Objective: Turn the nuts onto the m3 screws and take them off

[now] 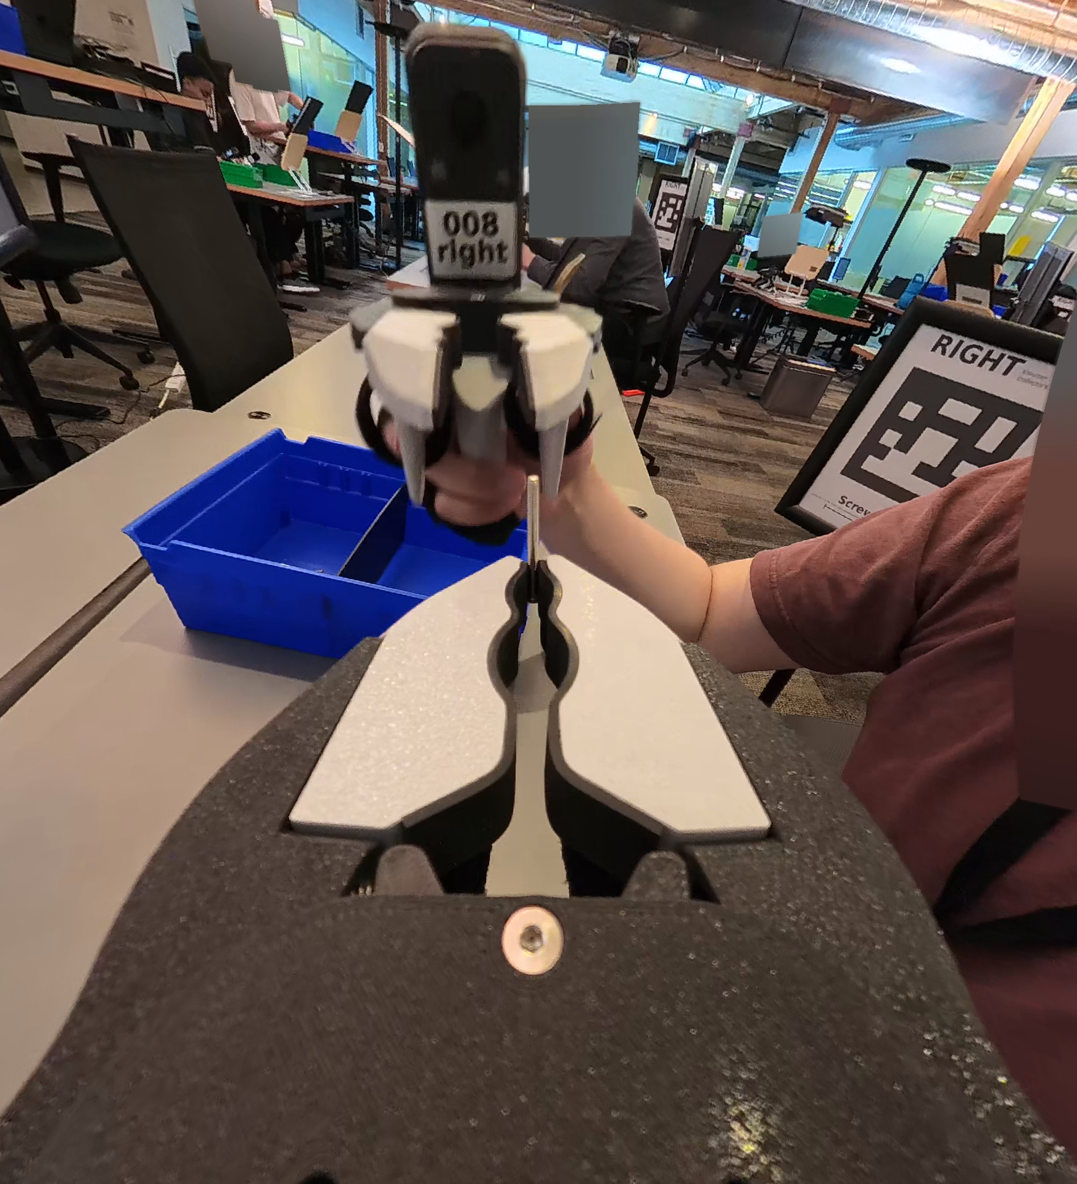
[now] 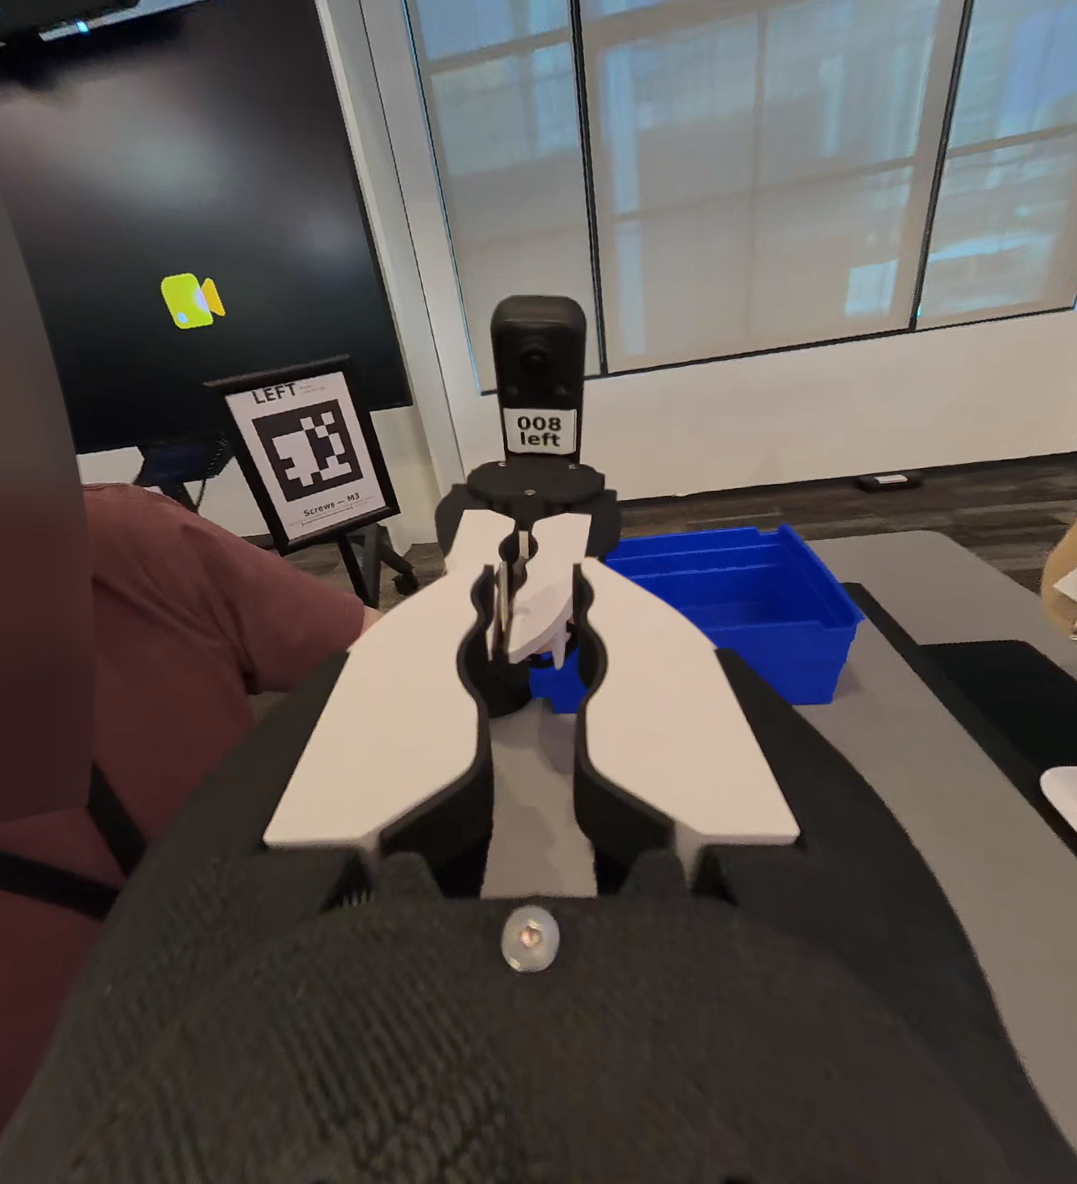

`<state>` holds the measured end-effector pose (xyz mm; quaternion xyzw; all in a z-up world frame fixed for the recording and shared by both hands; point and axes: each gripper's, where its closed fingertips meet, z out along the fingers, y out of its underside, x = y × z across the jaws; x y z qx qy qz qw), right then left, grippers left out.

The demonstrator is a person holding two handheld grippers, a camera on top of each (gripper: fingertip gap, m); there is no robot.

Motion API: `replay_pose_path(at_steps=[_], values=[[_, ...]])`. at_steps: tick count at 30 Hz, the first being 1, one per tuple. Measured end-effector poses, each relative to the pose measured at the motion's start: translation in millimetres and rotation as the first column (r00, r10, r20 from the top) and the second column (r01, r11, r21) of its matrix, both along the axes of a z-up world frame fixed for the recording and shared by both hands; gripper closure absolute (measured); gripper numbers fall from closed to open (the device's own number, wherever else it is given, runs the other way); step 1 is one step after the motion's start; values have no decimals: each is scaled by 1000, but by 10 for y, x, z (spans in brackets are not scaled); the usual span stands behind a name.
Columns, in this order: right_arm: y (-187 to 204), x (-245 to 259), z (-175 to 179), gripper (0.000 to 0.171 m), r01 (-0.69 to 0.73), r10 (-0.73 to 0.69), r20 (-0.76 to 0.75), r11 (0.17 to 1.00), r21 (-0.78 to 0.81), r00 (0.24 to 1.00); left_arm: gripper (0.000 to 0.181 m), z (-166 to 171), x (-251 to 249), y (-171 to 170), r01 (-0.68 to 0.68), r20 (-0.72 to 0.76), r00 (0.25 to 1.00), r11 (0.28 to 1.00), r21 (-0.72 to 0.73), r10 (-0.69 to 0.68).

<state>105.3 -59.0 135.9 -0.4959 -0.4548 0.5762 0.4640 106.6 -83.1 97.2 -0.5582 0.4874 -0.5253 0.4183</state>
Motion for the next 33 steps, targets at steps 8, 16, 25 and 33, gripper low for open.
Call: replay_pose_path(at_steps=[8, 16, 25, 33], values=[[-122, -241, -205, 154, -93, 94, 64, 995, -20, 993, 179, -3, -7, -2, 4, -6, 1000, 1000, -1, -4], [-199, -253, -218, 168, -138, 138, 73, 990, -9, 988, 172, 1, -4, -45, 51, 11, 999, 997, -57, -51], [1120, 1008, -619, 168, 586, -616, 406, 782, 212, 676, 153, -213, -79, 190, -91, -158, 983, 996, 20, 94], [1668, 2888, -2093, 167, 890, -496, 868, 397, 224, 3, 153, -393, -16, 188, -92, -253, 962, 994, 65, 106]])
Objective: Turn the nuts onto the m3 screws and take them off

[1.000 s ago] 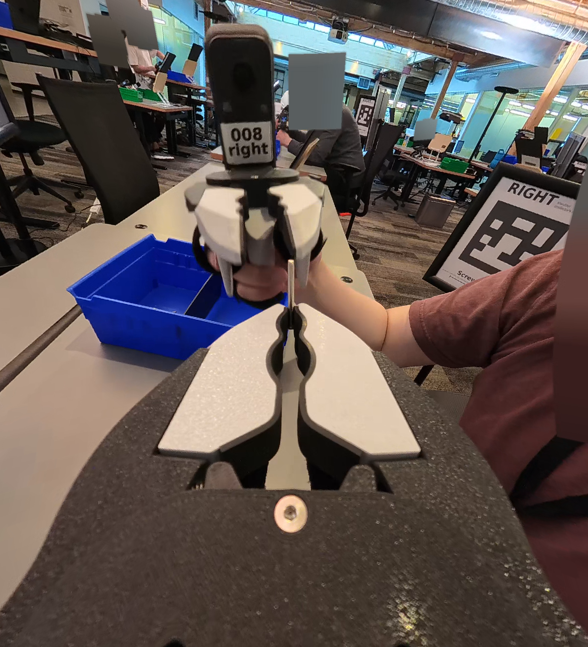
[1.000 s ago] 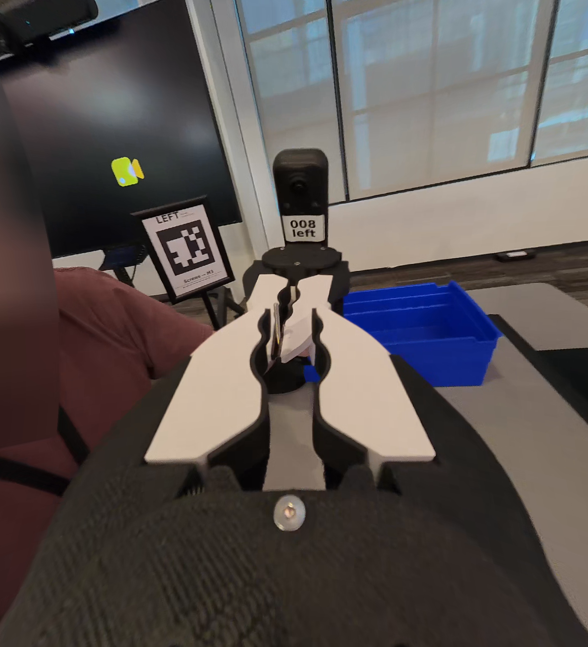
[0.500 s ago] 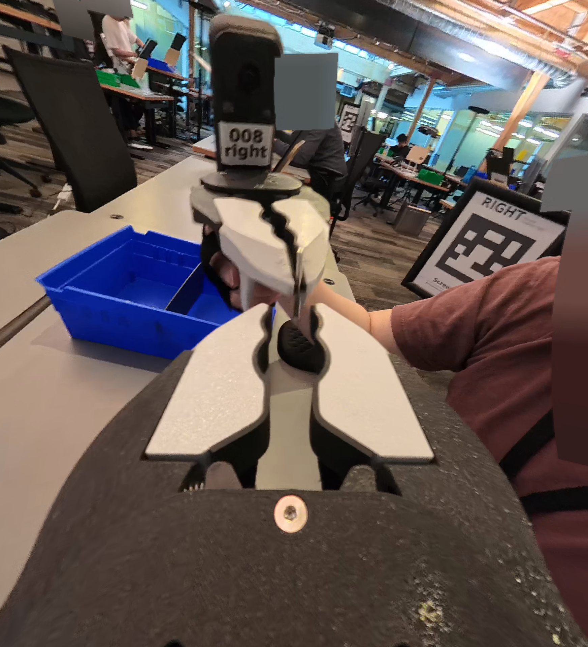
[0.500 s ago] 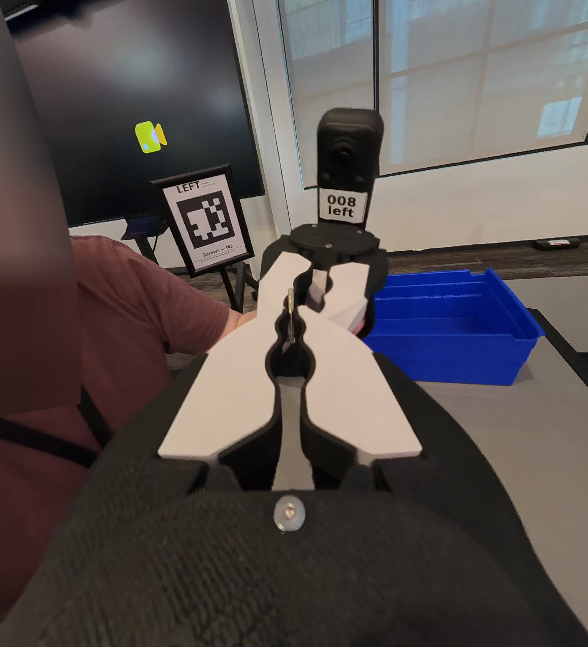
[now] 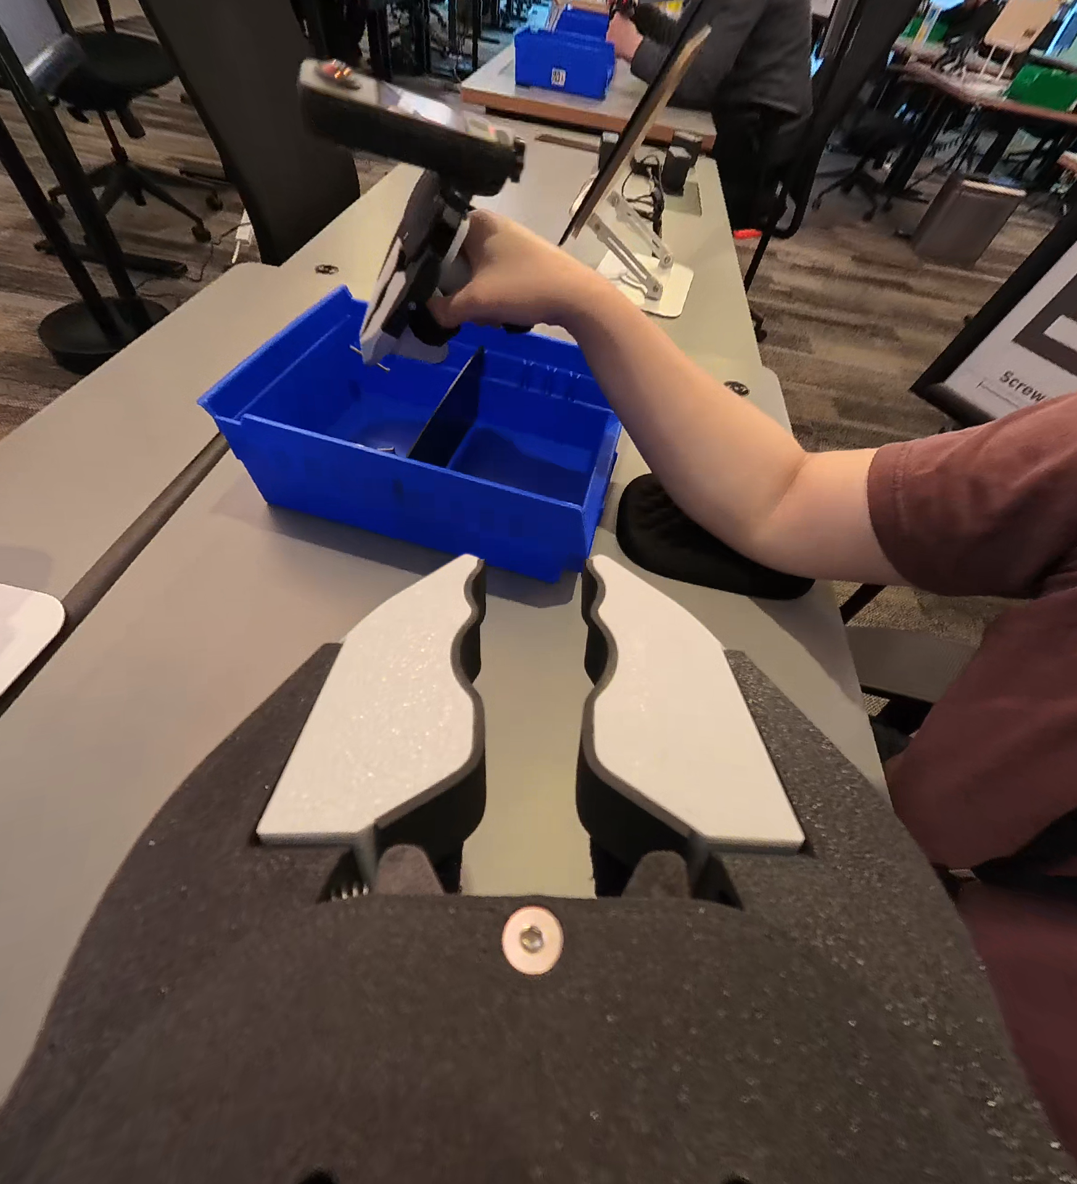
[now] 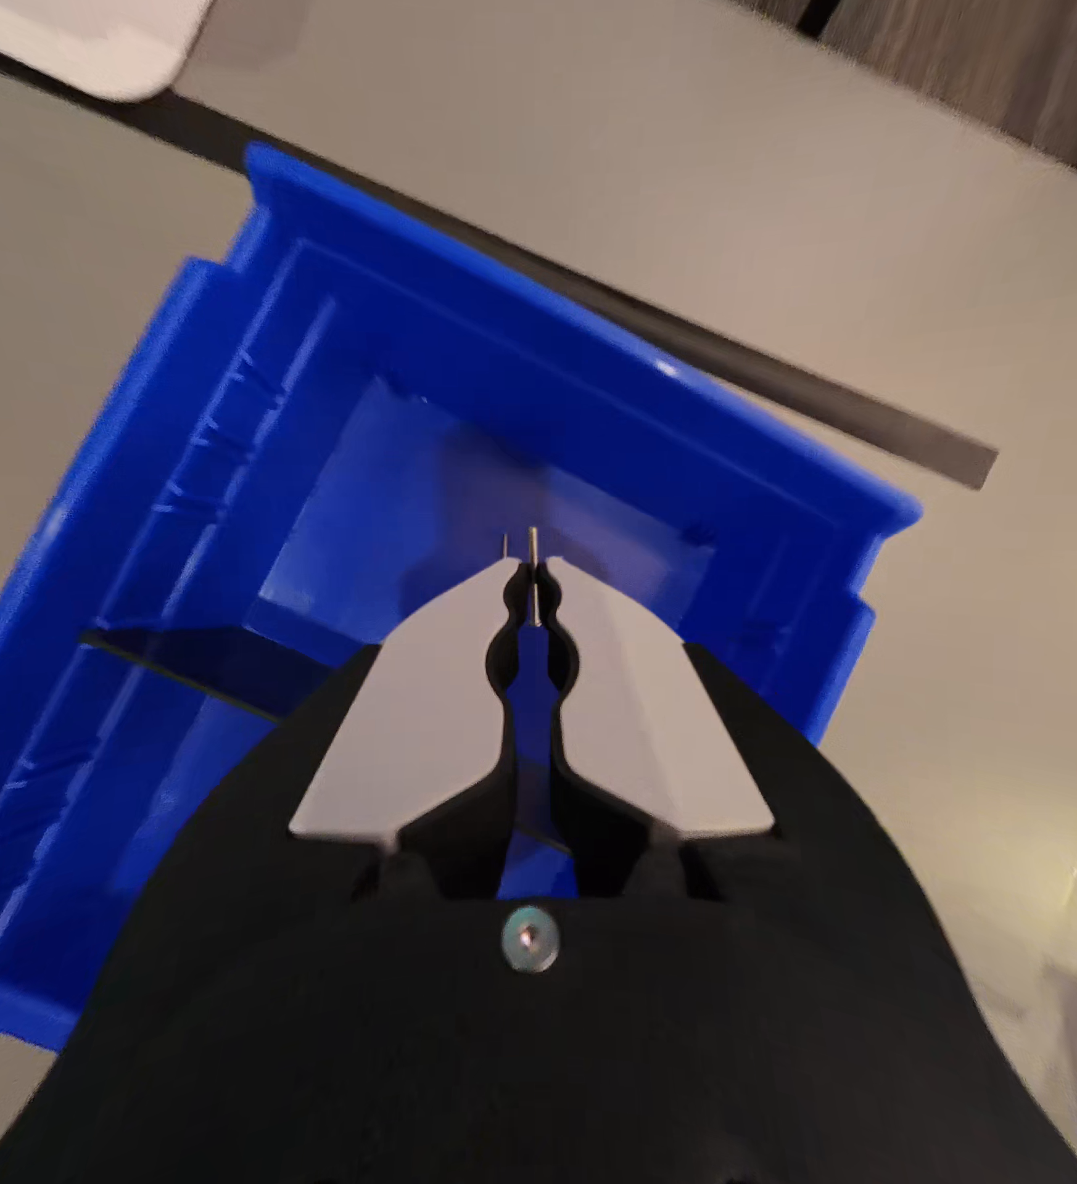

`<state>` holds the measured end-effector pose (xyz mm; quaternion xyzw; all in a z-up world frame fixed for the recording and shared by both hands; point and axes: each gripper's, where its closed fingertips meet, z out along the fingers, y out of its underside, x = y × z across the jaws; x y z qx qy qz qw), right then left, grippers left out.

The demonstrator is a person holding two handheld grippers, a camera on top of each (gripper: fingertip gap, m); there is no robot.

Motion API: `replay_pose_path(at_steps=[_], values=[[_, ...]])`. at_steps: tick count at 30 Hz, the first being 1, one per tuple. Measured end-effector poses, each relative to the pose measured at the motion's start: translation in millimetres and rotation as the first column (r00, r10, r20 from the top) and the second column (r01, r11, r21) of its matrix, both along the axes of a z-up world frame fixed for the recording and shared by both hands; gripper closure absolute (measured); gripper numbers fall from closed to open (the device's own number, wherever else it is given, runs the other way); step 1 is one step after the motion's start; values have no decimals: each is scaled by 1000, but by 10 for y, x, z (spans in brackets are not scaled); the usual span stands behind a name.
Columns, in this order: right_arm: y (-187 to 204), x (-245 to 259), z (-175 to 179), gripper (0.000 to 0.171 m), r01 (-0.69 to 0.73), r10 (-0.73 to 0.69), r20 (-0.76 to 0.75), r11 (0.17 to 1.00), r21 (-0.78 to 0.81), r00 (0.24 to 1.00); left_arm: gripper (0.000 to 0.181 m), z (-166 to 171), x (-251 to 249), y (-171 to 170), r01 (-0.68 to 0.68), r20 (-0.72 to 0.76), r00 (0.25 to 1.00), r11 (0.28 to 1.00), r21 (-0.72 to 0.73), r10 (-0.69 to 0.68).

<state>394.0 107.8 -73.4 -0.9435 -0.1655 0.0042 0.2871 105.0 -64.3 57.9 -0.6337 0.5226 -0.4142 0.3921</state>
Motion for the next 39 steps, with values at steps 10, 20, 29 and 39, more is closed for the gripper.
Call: replay_pose_path(at_steps=[10, 20, 29, 39], values=[[-53, 90, -369, 165, 8, 8, 108, 989, -150, 994, 153, -22, -6, 36, 5, 10, 1000, 999, -36, -4], [33, -65, 234, 152, -41, 34, 73, 995, 96, 997, 155, 244, -648, 265, -173, -81, 979, 974, 144, 186], [3, -298, 492, 153, -111, 94, 104, 978, 175, 990, 162, 71, -2379, 673, -565, -379, 623, 729, 386, 684], [1, -278, 246, 149, -139, 125, 160, 987, 79, 979, 181, -1182, -3037, 578, -836, -817, 387, 536, -114, 429]])
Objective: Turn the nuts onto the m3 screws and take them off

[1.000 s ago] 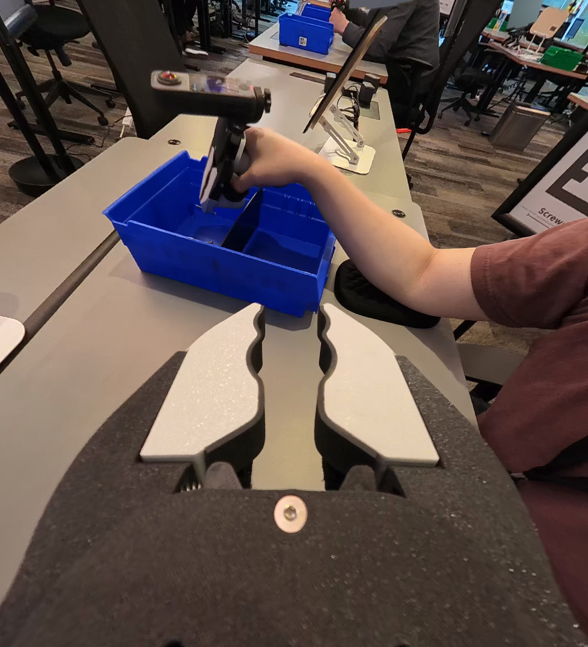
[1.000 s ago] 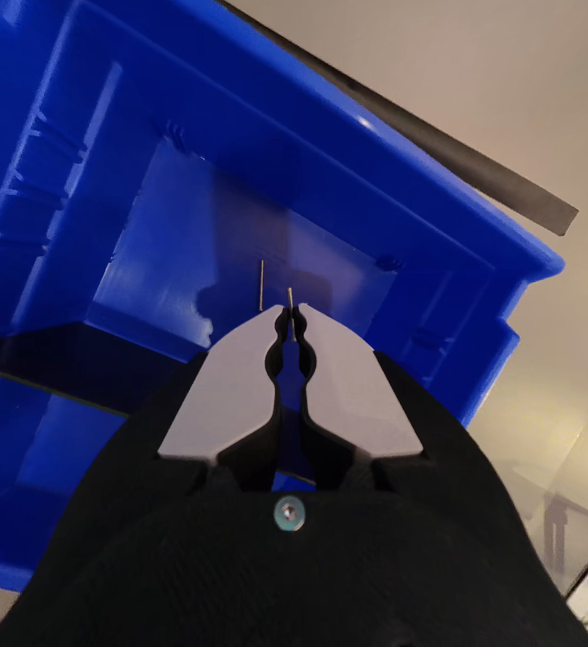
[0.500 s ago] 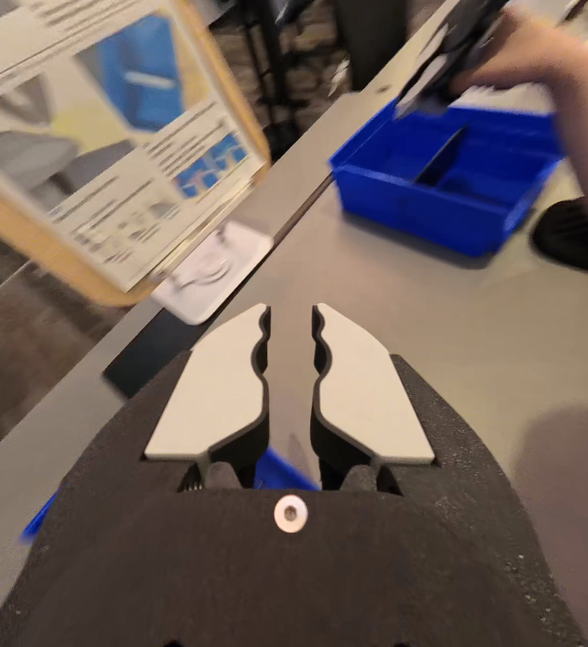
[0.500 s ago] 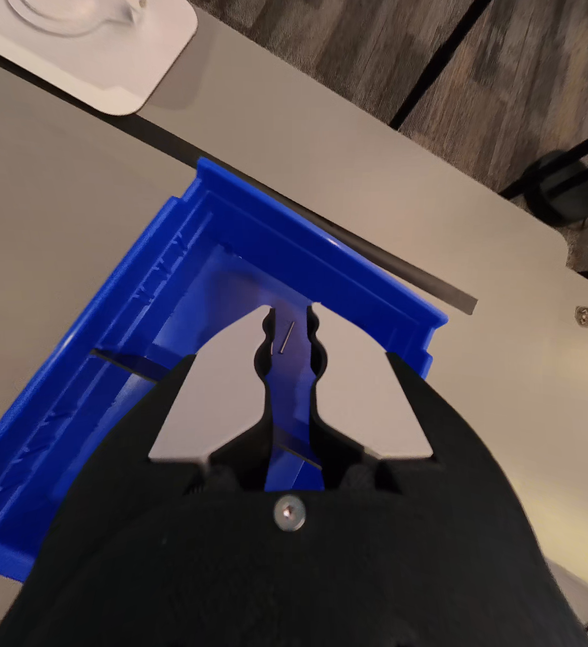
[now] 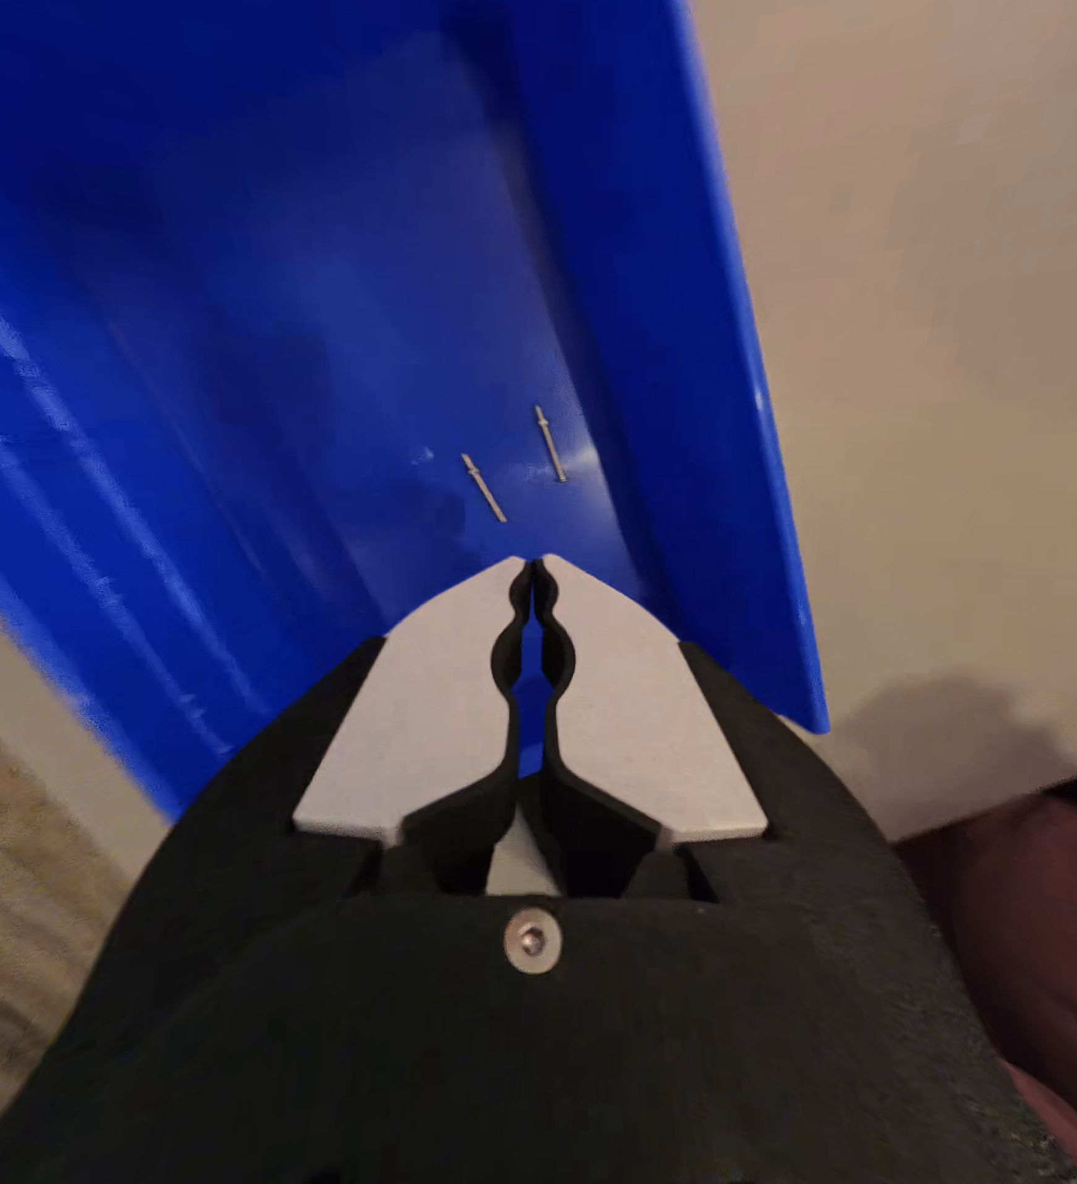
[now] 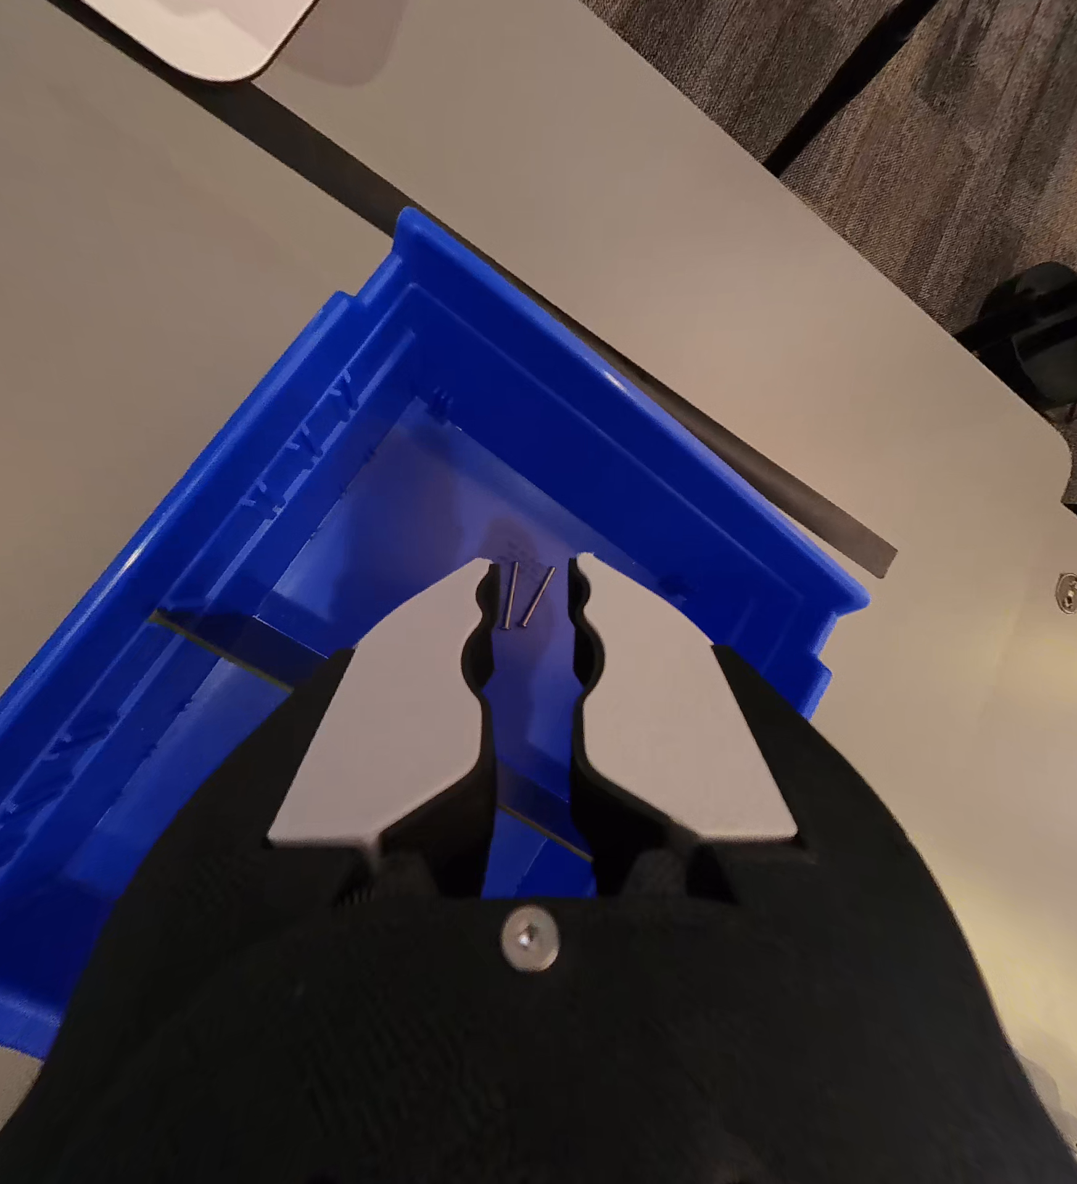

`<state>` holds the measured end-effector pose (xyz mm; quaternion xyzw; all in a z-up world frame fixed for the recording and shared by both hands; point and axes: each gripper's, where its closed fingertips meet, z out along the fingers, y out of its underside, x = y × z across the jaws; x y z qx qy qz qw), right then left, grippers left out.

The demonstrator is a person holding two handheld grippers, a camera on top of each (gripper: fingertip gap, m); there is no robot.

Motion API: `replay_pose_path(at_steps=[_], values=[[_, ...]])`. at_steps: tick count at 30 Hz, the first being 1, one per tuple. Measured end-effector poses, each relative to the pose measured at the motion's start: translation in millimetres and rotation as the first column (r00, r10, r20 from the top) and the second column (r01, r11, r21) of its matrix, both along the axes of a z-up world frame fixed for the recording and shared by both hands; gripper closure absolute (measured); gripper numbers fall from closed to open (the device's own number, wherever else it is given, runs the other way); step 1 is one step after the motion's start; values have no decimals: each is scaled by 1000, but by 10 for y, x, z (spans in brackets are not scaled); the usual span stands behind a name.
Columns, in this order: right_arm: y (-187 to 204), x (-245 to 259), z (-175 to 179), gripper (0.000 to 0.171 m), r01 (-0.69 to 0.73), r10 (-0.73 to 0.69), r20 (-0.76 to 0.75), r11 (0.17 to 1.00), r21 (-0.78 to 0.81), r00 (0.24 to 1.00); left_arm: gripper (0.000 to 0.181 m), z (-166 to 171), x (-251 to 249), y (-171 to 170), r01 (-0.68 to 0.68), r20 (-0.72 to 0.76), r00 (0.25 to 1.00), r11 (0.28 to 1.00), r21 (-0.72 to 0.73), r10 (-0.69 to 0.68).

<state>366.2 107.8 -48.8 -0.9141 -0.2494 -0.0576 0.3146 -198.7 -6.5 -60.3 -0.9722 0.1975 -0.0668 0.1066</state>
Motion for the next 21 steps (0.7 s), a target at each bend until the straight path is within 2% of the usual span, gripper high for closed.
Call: replay_pose_path(at_steps=[3, 7, 9, 12, 21], values=[[4, -4, -11, 149, -4, 4, -3, 1000, -2, 1000, 181, -277, 69, 67, -31, 66, 997, 989, -142, 41], [-1, 21, -19, 148, 1, -1, -7, 1000, -6, 1000, 180, -519, 52, 143, -52, 83, 994, 975, -218, 71], [1, 32, -18, 148, 3, -3, -9, 1000, -6, 1000, 173, -605, -4, 132, -77, 57, 994, 965, -250, 94], [-3, 35, -28, 148, 0, 0, -7, 1000, -10, 1000, 167, -695, -52, 118, -99, 34, 993, 955, -281, 113], [-19, 33, -29, 148, -11, 11, 3, 1000, -13, 1000, 166, -887, -97, 132, -120, -36, 993, 940, -320, 115]])
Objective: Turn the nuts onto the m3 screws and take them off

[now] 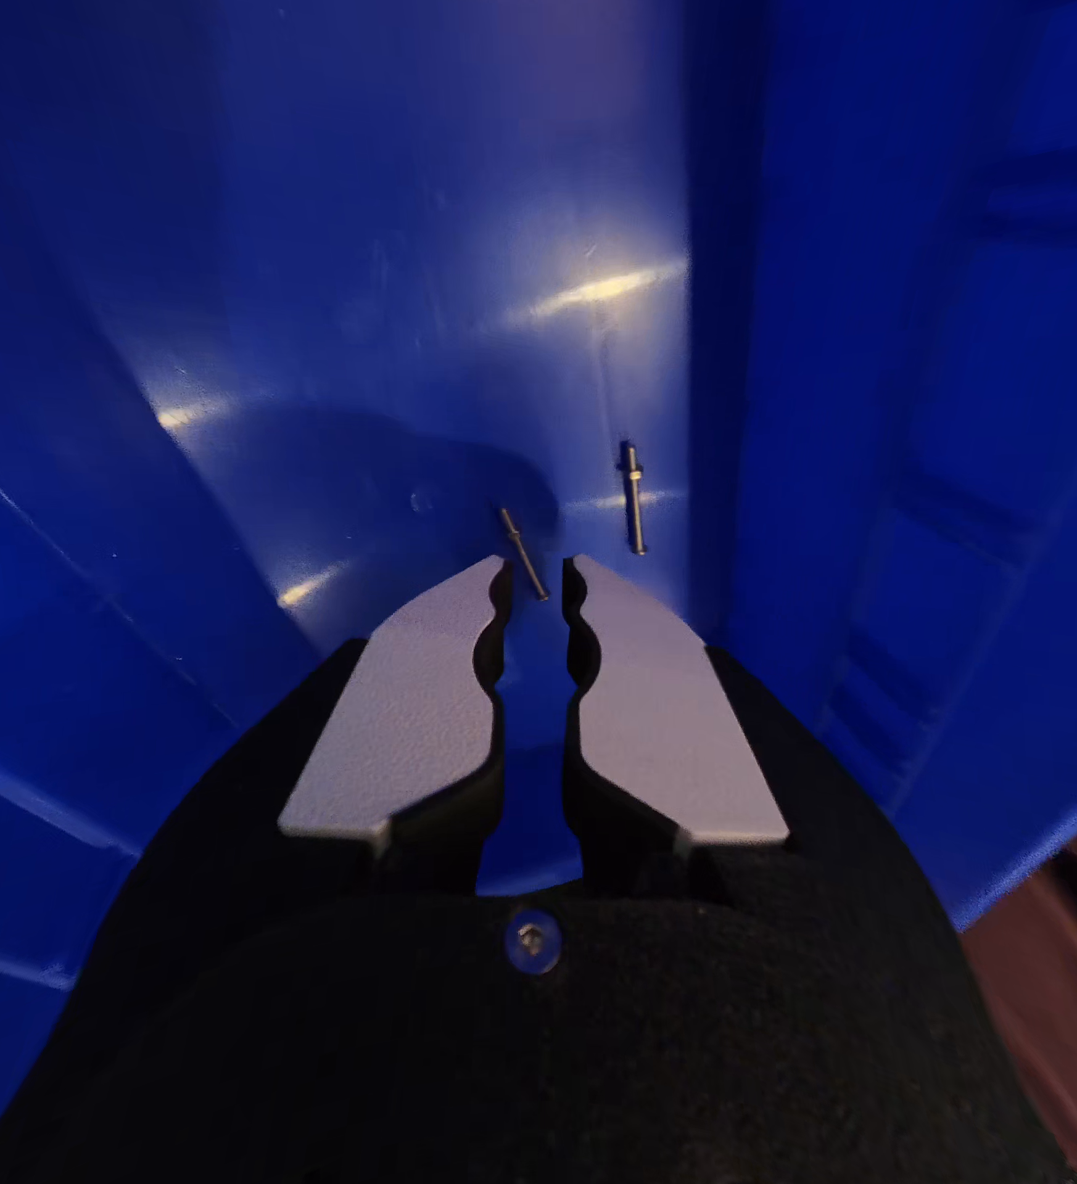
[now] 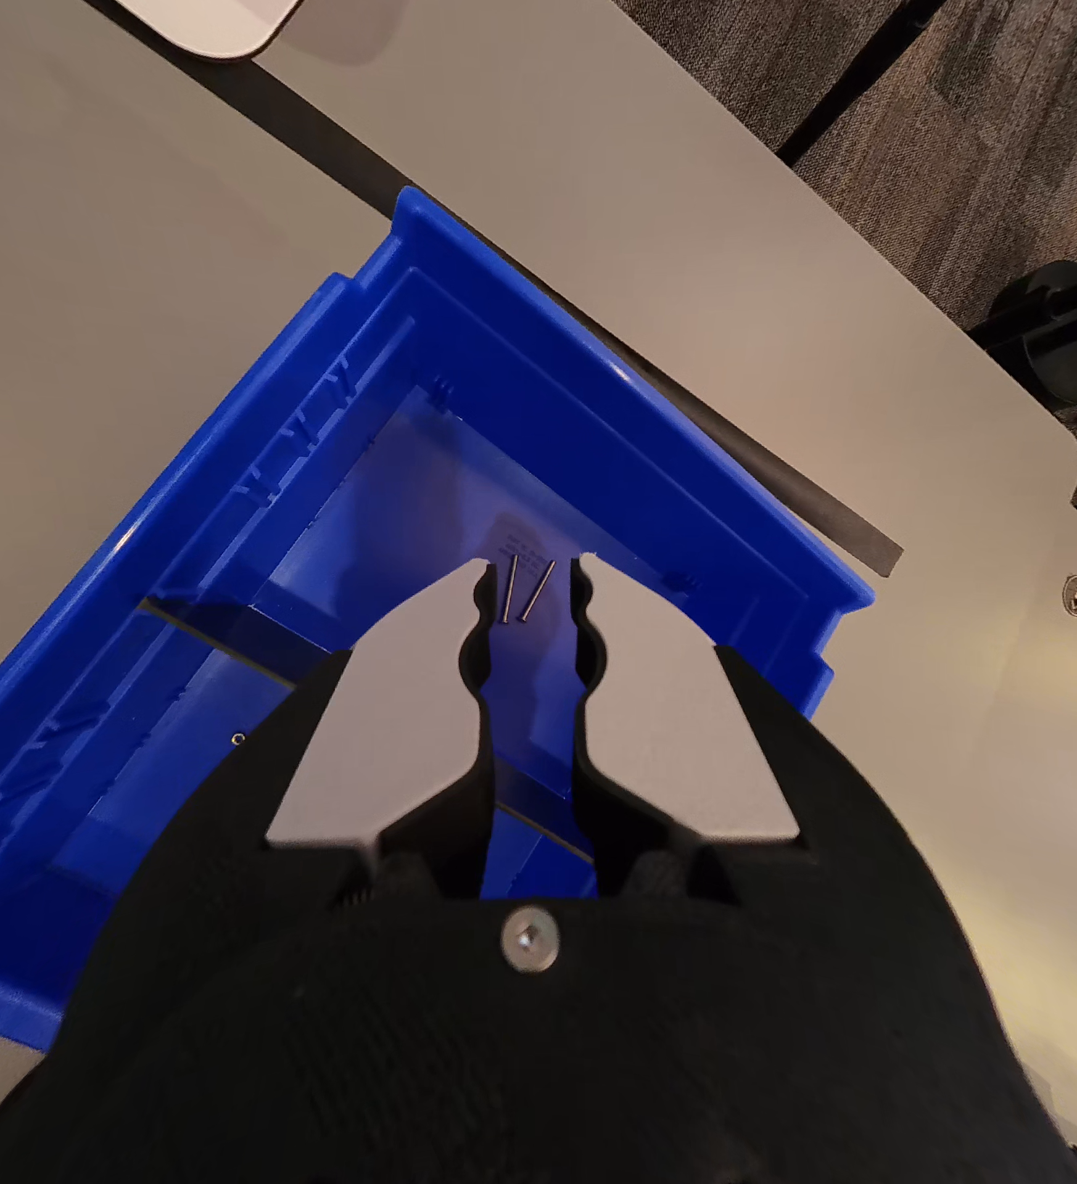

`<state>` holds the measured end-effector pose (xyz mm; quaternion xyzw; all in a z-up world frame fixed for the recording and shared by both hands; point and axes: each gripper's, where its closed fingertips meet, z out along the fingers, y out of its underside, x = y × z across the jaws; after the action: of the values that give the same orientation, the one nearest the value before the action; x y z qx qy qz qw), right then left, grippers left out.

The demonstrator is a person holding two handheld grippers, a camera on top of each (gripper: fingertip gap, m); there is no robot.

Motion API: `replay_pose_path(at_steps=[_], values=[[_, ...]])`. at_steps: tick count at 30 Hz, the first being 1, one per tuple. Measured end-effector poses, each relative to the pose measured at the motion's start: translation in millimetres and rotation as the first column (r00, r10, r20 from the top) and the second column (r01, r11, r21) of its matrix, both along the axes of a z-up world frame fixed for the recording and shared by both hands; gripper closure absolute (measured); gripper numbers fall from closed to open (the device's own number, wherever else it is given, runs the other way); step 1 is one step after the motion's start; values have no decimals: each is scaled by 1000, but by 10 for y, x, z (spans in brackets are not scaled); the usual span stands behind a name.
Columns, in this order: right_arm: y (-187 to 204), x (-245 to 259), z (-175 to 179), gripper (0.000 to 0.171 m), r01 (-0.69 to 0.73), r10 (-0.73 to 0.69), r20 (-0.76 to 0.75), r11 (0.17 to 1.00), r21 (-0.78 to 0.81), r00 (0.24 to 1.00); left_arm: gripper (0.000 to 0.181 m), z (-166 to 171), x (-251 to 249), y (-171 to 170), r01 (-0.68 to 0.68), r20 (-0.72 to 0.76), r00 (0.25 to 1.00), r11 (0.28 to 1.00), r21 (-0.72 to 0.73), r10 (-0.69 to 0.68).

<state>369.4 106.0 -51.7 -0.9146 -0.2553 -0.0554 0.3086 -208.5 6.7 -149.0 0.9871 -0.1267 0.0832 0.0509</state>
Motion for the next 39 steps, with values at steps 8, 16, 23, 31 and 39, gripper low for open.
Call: replay_pose_path(at_steps=[8, 16, 23, 31, 39], values=[[-7, -6, -8, 148, -11, 11, 13, 1000, -5, 1000, 174, -76, -40, -19, -13, -32, 999, 999, -29, 12], [-4, -26, 11, 148, -20, 20, 31, 1000, 4, 999, 178, -2, -155, -31, 64, -108, 992, 998, -17, -65], [40, -223, 411, 149, -53, 61, -38, 983, 177, 997, 178, 1164, 164, 313, 33, 147, 980, 845, 534, -131], [-818, -2002, 1488, 149, -466, 704, -504, 710, 528, 500, 179, 2454, 2178, -121, -41, 427, 463, 463, 886, -777], [-1450, -2813, 1627, 149, -578, 747, -649, 595, 559, 142, 179, 2214, 2880, -494, 69, 446, 303, 486, 871, -842]])
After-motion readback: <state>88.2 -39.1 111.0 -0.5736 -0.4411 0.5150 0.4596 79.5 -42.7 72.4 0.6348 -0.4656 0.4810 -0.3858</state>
